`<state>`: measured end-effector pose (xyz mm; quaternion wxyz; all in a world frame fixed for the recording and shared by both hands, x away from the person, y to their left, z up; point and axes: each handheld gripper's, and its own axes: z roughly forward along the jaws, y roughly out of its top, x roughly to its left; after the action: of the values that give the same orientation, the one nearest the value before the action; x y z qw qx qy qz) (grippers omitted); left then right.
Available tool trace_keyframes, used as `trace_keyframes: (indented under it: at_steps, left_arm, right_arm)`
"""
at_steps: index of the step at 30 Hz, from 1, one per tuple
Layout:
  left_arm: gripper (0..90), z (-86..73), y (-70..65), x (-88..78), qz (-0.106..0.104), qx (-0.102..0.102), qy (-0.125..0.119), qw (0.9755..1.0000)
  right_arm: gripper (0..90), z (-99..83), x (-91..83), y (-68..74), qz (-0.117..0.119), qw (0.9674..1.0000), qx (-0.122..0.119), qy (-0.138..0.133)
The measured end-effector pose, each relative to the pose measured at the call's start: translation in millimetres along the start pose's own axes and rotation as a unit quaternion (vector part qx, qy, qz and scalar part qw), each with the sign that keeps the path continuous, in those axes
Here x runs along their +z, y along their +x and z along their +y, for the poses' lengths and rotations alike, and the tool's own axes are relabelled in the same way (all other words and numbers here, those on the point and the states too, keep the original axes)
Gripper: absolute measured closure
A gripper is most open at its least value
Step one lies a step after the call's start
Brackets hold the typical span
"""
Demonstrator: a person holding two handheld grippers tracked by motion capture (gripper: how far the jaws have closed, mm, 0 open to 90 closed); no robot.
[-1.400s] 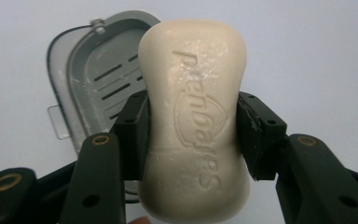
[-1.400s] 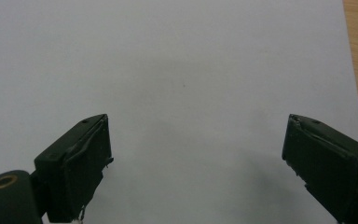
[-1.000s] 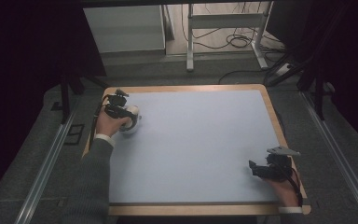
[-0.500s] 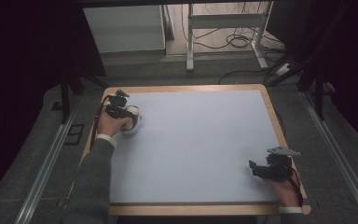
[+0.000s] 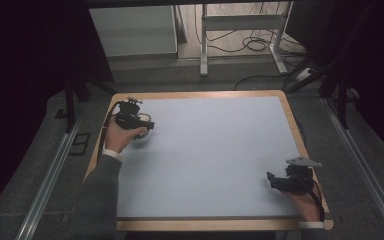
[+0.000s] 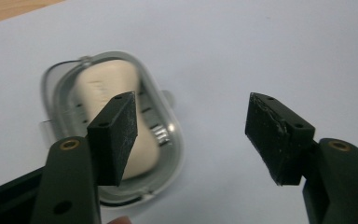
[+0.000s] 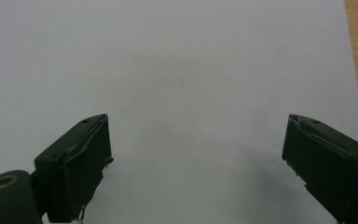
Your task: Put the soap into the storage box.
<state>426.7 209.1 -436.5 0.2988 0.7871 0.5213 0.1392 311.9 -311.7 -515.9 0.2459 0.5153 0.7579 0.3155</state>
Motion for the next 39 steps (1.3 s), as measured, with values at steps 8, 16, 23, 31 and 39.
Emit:
trace_keyframes:
  at_steps: [8, 16, 23, 31, 39]
  left_arm:
    - [32.6, -26.4, -22.0, -0.9, -0.037, 0.028, -0.018, 0.9988]
    - [33.1, -50.7, -28.1, 0.8, -0.051, 0.051, -0.031, 0.9969]
    - [33.1, -84.4, -41.8, 3.9, -0.075, 0.054, -0.034, 0.9951]
    - [33.1, -113.7, -57.6, 12.6, -0.095, 0.072, -0.017, 0.9927]
    - [33.1, -134.6, -58.1, 22.0, -0.088, 0.073, 0.0, 0.9935]
  right_arm:
    - [7.6, 0.3, -0.9, 0.0, -0.001, 1.0, -0.001, -0.002]
    - [7.6, 0.4, -1.8, 0.4, -0.002, 1.0, -0.002, -0.005]
    - [7.6, 0.6, -2.1, 0.9, -0.002, 0.9999, -0.006, -0.008]
    - [7.6, 0.8, -2.5, 1.8, -0.003, 0.9999, -0.01, -0.009]
    - [7.6, 1.3, -2.3, 4.2, 0.0, 0.9998, -0.014, -0.011]
